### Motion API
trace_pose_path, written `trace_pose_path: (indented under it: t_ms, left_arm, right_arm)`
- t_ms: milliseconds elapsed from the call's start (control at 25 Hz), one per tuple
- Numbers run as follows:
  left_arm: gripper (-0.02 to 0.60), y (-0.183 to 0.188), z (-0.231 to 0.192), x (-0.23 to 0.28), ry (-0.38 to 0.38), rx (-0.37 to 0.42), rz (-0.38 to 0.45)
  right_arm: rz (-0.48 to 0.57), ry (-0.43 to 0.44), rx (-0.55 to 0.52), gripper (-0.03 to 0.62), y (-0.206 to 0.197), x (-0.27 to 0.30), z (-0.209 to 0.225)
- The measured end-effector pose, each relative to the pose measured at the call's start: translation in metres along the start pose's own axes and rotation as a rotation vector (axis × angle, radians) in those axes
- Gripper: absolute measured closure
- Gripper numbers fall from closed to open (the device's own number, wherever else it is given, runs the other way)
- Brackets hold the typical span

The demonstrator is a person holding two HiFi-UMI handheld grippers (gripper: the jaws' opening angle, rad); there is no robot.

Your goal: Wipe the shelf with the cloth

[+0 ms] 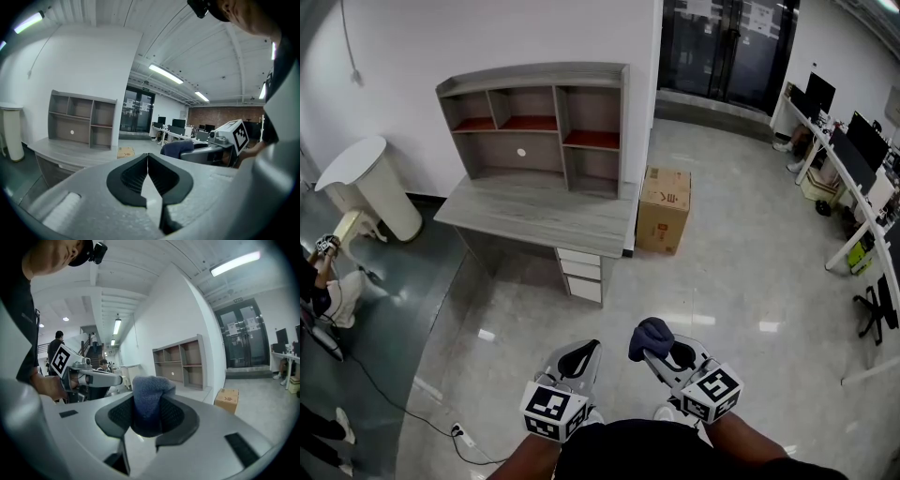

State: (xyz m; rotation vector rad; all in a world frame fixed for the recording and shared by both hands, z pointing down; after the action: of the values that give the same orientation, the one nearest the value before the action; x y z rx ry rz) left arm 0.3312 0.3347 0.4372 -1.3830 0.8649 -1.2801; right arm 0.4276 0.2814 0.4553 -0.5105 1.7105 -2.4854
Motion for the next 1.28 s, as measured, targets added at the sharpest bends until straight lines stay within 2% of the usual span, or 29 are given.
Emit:
trace_pose_path:
  t_ms: [320,600,840,1280]
  left_arm:
    - [0.571,-0.018,-0.048,-0.032,-0.014,0.006,-0.006]
    - [0.571,-0.042,-0.095,-0.064,0.033,-0.035,-0.022]
    - [0.571,-0.056,-0.115,-0.073,0.061,-0.073,-0.042]
    - [0.571,-0.061,-0.157,-0.057,0.082,-0.066,-0.057]
  right_arm:
    - [-0.013,0.013,0.000,0.457,-0.008,0.048,-0.046]
    - [-0.025,0.012,0.011,0.457,-0.011,0.081,-0.074]
    - [-0.051,0.021,0.035,0.457,-0.015,0.105,-0.078]
    - [-0.054,0.052,0.068,0.457,-0.006,0.162,-0.058]
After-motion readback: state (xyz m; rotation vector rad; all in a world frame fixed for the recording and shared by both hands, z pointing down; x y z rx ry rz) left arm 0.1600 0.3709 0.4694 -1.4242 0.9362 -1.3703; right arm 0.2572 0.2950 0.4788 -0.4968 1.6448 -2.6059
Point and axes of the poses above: the fingertips, and each gripper's own axes: x forward along the fingers, z to its right, y out of its top, the point moved 1 cm from there along -x, backward along the fingers, and after that the axes turned 12 degrees about x, right-handed, at the moved point
